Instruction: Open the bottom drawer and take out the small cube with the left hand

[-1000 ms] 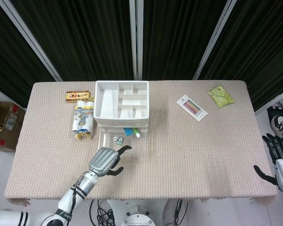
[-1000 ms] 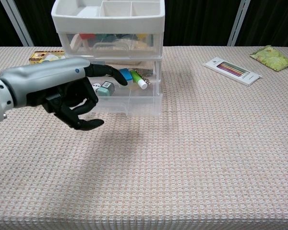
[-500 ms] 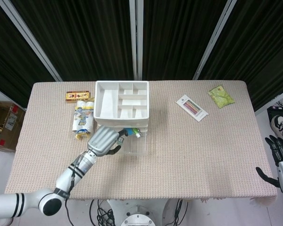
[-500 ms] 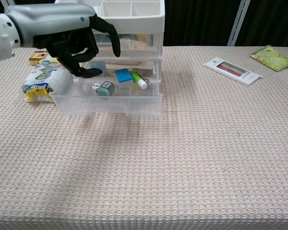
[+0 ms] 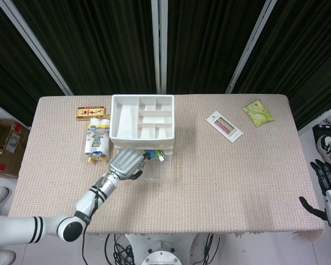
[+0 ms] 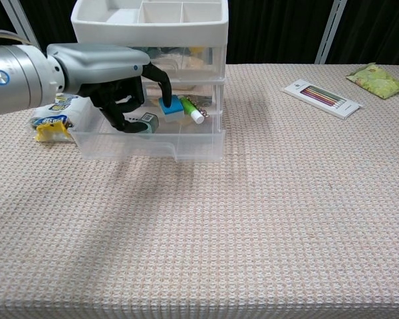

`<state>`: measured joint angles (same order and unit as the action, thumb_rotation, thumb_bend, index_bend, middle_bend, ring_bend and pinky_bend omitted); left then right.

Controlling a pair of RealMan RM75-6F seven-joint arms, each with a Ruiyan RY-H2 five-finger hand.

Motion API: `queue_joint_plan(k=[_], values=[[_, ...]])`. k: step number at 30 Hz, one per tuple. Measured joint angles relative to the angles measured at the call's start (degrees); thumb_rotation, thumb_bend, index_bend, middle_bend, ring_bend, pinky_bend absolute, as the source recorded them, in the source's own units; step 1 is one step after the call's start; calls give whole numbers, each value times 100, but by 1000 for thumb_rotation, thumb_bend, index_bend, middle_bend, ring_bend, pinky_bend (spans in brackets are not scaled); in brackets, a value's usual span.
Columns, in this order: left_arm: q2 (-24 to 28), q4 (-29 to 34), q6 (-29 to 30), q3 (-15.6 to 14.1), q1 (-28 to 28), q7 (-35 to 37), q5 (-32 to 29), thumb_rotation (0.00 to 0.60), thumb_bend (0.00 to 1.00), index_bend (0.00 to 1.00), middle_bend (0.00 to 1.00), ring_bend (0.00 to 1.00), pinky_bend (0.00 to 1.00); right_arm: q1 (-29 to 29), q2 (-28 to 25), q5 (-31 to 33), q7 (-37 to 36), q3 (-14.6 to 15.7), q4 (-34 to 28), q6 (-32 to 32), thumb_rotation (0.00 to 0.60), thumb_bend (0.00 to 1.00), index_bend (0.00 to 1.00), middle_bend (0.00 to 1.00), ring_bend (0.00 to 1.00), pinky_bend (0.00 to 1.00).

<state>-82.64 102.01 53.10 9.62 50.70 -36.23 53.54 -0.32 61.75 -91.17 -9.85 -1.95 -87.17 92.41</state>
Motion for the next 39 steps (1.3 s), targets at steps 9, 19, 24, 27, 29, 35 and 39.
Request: queue_joint_plan(k=[9,19,24,27,29,35,39], values=[[-185,-232,64,-126,218,-266,-401,600,312,323,848,902,1000,-12,-8,50,-18,-14,11,-23,600,135,0,51,0,31],[-287,-404,154,-193,328,-249,-488,600,294,384,849,902,1000,9,-9,94,-22,-33,14,-88,600,134,0,51,0,31],[-294,-413,171,-187,331,-118,-451,600,297,472,851,903,1000,18,-10,101,-21,-39,14,-111,600,135,0,51,0,30],[-265,-389,208,-189,312,-30,-341,600,323,513,852,904,1000,26,-10,99,-25,-40,17,-125,600,135,0,52,0,31],[-215,-318,300,-198,280,-2,-218,600,336,521,852,904,1000,27,-11,95,-33,-43,18,-120,600,135,0,53,0,31],[1,60,780,-230,86,110,410,600,334,521,851,903,1000,34,-6,65,-47,-46,33,-105,600,135,0,54,0,31],[87,286,1109,-329,-58,159,1142,600,333,521,847,901,1000,49,15,35,-47,-40,42,-115,600,134,0,54,0,31]])
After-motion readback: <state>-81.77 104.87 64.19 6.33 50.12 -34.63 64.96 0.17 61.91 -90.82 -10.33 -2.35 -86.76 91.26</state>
